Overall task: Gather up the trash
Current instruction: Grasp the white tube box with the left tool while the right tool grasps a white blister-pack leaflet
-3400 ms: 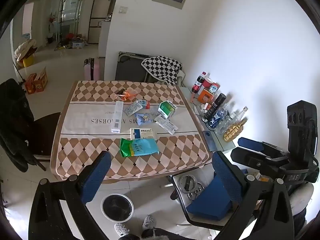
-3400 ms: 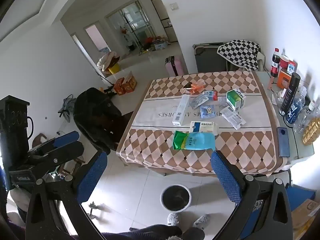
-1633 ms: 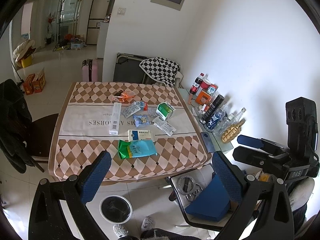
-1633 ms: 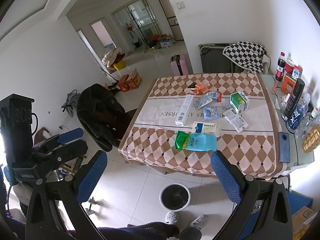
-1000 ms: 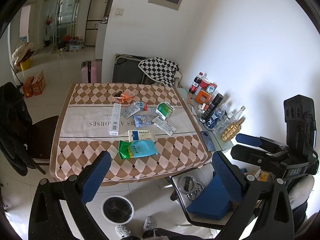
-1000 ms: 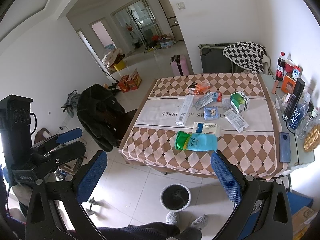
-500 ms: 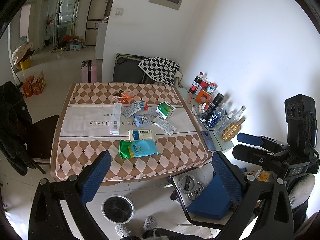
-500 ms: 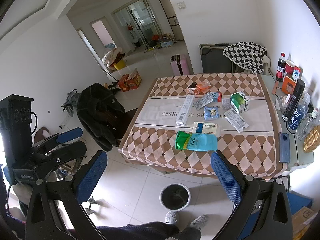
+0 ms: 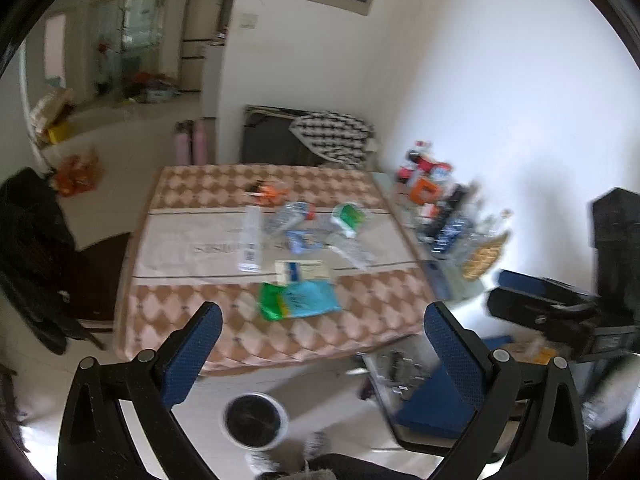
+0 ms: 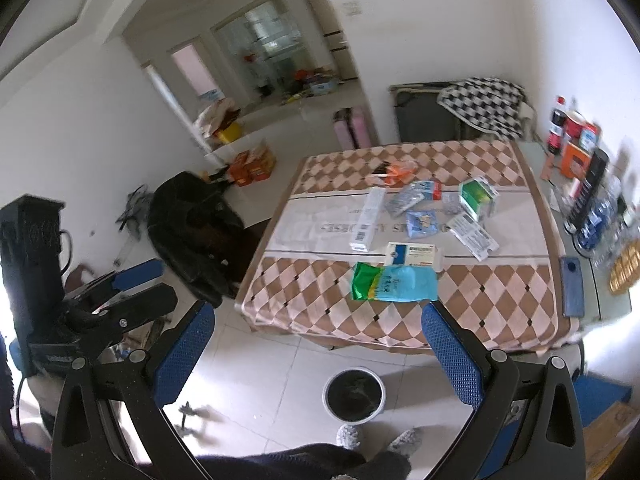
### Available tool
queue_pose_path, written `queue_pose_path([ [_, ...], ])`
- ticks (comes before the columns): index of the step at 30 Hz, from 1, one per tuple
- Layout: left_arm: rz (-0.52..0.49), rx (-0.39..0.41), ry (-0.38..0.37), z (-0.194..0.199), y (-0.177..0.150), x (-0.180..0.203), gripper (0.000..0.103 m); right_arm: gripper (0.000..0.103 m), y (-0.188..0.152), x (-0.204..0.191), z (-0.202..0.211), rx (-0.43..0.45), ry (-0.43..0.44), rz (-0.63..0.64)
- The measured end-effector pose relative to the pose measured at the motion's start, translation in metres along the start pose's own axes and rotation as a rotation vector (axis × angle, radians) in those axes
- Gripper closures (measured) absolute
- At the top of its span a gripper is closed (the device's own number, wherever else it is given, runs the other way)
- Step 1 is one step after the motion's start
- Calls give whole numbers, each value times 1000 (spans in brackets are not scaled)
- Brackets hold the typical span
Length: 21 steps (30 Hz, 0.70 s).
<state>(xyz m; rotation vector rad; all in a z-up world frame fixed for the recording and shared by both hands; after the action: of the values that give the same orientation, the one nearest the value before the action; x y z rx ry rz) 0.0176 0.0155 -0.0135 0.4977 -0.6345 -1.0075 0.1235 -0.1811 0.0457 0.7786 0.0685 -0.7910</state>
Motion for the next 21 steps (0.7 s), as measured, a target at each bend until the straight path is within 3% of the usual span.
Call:
queue_pose_path([
  [5, -29, -10, 218, -63, 12, -25, 0, 0, 8, 28, -47, -13, -157, -99],
  [10, -49, -120, 336, -163, 33, -43, 0, 0, 36, 88, -126, -112, -294, -158],
  [14, -55, -203, 388, -243, 51, -52, 0, 0, 69, 156, -217, -253, -385, -145],
  [17, -52, -266, 449, -311, 64, -59, 0, 0, 88, 199, -282, -358, -415, -115],
  [21, -40, -359, 476, -387, 76, -67, 0, 0, 110, 252, -383, -546, -422, -11],
])
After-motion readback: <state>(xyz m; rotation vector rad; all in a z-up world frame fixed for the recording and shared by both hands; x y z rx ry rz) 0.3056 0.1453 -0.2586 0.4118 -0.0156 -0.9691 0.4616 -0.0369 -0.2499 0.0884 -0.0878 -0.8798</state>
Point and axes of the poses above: each gripper's, at about its wrist camera, not at the fingertips, and z roughly against the way its jaws point, x to its right, y to its top, the point moved 1 cm from there along -z, roughly the way its jaws point, and after that the axes turned 2 degrees about z, right-handed, at the moved point
